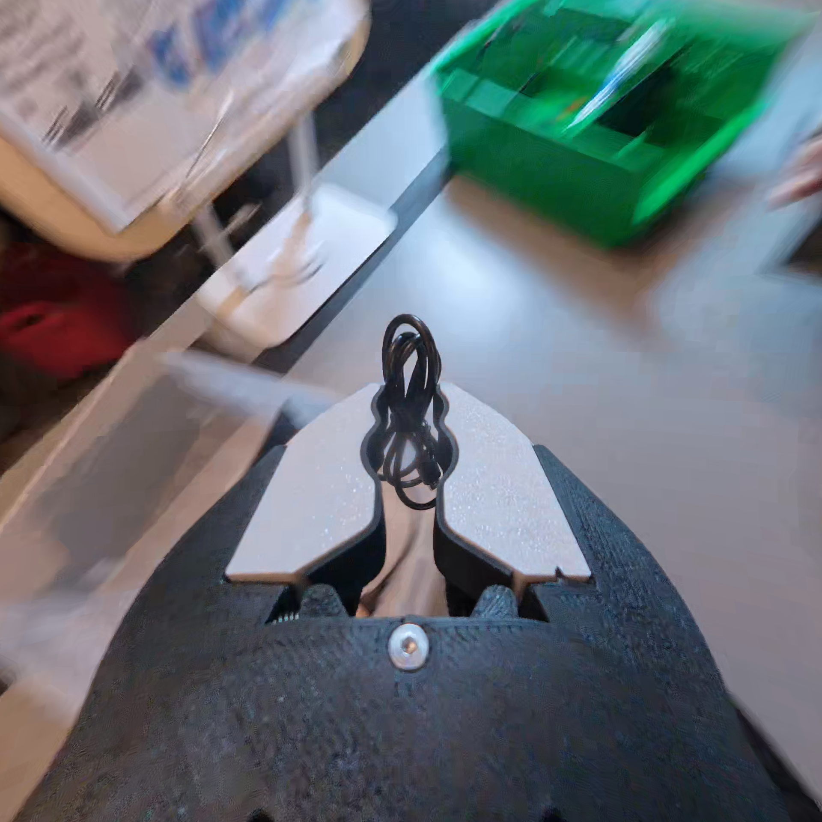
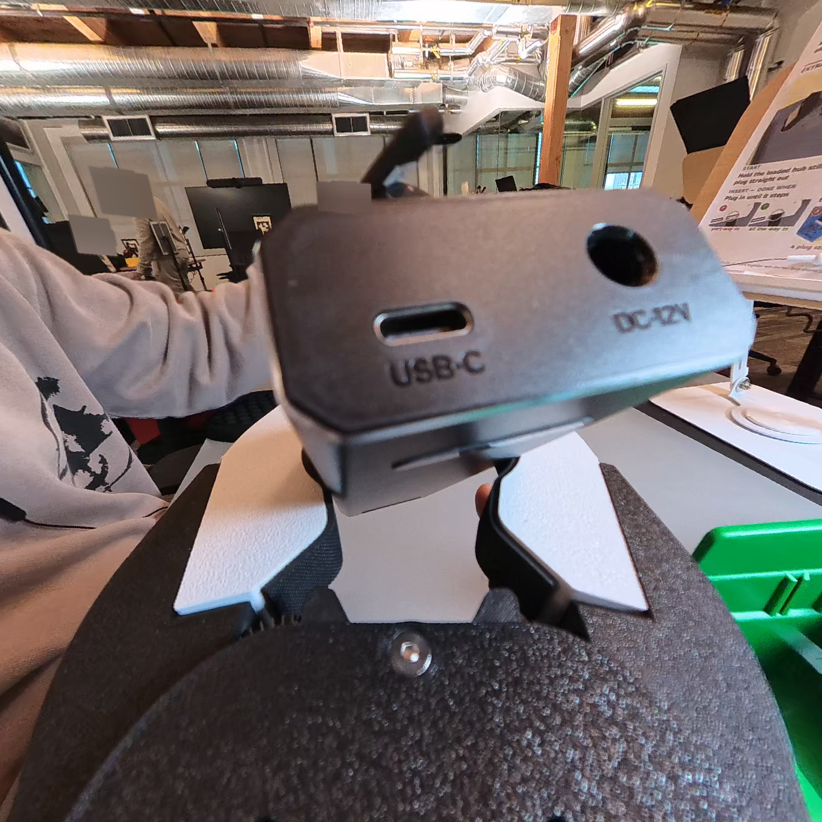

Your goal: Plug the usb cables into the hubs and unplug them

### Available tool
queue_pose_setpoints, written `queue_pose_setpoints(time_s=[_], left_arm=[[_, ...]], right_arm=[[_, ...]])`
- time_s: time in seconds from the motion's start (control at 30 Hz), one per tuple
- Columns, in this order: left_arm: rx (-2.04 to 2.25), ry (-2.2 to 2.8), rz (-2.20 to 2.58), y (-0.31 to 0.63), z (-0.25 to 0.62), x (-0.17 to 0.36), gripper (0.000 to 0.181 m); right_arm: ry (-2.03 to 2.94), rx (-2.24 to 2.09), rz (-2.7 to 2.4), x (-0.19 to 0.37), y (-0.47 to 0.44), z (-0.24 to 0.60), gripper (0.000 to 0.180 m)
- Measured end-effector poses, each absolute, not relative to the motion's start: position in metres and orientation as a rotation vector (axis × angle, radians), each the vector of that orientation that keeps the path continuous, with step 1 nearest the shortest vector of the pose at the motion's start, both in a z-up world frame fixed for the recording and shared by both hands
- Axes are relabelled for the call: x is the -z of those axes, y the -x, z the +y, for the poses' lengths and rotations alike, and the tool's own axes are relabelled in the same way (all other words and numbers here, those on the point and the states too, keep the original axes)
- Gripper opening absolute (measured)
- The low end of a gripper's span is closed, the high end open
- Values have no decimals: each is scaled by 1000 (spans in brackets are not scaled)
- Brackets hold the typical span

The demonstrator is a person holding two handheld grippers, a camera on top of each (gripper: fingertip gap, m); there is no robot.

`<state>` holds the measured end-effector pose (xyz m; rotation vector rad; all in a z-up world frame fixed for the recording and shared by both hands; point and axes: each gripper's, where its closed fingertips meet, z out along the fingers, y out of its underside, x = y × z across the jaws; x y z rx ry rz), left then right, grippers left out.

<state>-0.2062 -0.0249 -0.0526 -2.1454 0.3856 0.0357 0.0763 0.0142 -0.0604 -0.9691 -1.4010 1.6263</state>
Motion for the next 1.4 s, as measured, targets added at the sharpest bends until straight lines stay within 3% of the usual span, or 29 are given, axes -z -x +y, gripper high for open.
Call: queue_pose_setpoints(time_s=[0.03, 0.13, 0.2, 0.4, 0.53, 0.7, 0.87, 1.13, 1.4], left_arm=[[126, 2045, 432, 174, -29, 34, 20], [555, 1697, 622, 82, -51, -2, 20], [793, 1531, 705, 35, -66, 0, 21], [1090, 1450, 856, -29, -77, 85, 22], [1001, 1732, 989, -16, -75, 146, 28], [897, 1949, 977, 19, -81, 170, 46], [725, 1994, 743, 48, -57, 155, 37], [435, 2388, 544, 50, -34, 217, 38], [280, 2446, 584, 48, -28, 229, 36]], right_arm=[[969, -1625, -1399, 60, -76, 14, 76], [958, -1615, -1397, 58, -78, 14, 76], [947, -1598, -1401, 55, -80, 15, 76], [982, -1558, -1369, 57, -87, 29, 76], [1016, -1544, -1356, 63, -87, 38, 76], [1021, -1539, -1368, 66, -86, 38, 76], [1023, -1546, -1386, 69, -83, 34, 76], [964, -1567, -1418, 69, -85, 23, 76], [870, -1593, -1463, 67, -89, 9, 76]])
